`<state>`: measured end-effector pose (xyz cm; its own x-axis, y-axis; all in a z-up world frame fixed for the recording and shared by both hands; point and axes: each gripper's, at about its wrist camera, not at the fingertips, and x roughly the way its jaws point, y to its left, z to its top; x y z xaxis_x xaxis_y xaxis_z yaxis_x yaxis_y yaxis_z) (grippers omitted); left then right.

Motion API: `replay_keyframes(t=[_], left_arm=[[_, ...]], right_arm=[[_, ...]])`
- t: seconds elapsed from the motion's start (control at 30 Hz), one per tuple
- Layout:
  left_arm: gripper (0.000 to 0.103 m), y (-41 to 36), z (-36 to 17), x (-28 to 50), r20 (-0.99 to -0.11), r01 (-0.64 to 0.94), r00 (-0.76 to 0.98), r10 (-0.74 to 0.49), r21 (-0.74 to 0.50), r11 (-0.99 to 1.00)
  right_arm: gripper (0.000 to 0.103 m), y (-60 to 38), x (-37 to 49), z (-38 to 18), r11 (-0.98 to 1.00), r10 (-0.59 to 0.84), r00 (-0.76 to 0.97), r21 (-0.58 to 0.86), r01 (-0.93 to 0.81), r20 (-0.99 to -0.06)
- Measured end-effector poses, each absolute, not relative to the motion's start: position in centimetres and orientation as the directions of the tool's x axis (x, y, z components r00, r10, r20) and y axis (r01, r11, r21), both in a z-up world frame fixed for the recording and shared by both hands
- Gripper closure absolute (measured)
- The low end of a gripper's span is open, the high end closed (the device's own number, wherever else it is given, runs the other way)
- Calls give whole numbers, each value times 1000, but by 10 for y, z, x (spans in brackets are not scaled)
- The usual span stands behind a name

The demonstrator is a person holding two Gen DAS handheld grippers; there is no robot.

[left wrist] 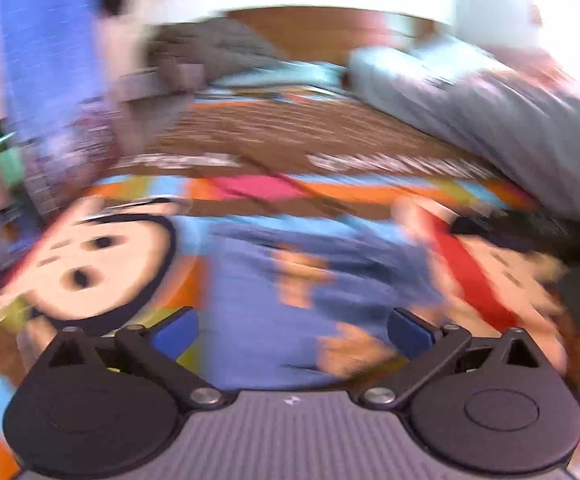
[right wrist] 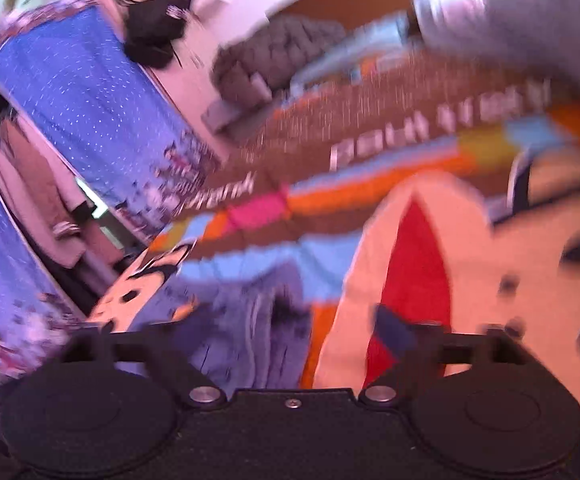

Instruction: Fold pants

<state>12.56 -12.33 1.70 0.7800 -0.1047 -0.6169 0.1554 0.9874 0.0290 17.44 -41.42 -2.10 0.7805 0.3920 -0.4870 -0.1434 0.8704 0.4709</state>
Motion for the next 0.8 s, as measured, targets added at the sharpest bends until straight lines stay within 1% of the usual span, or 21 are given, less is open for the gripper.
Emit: replay_keyframes(t=[0.1, 0.2, 0.27, 0.3, 0.33, 0.37, 0.4, 0.5, 0.57, 0.7, 0.8], left_arm=[[0, -104, 9, 148, -677, -27, 735, 43, 34, 999], [1, -91, -18, 162, -737, -106, 670, 86, 20, 994], [0, -79, -39, 163, -787, -128, 616, 37, -53, 990], [0, -71, -39, 161, -787, -137, 616, -2, -109, 985], [0, -66, -37, 161, -789, -145, 614, -13, -129, 981], [0, -65, -37, 160, -799, -139, 602, -8, -115, 984], [0, -67, -38, 158, -802, -121, 598, 1, -89, 989], [0, -75, -38, 154, -793, -106, 608, 37, -35, 994], [0, -75, -38, 153, -794, -110, 607, 33, -43, 993], [0, -68, -40, 155, -793, -121, 609, -8, -102, 987], [0, -65, -41, 156, -791, -125, 612, -17, -117, 985]], right_arm=[[1, -386, 175, -9, 928, 325, 823, 327, -181, -467], [1, -356, 179, -11, 940, 330, 800, 248, -233, -500], [1, -341, 178, -23, 954, 297, 761, 152, -257, -577], [1, -333, 180, -33, 962, 242, 726, 60, -268, -644], [1, -327, 183, -43, 961, 169, 695, -39, -273, -699], [1, -330, 183, -49, 953, 161, 689, -70, -294, -707], [1, -337, 184, -49, 954, 196, 694, -30, -299, -693], [1, -364, 193, -50, 958, 264, 665, 107, -267, -699], [1, -373, 189, -46, 948, 305, 676, 143, -286, -671], [1, -377, 171, -34, 965, 240, 766, 59, -256, -597], [1, -375, 167, -28, 985, 141, 816, -3, -173, -560]])
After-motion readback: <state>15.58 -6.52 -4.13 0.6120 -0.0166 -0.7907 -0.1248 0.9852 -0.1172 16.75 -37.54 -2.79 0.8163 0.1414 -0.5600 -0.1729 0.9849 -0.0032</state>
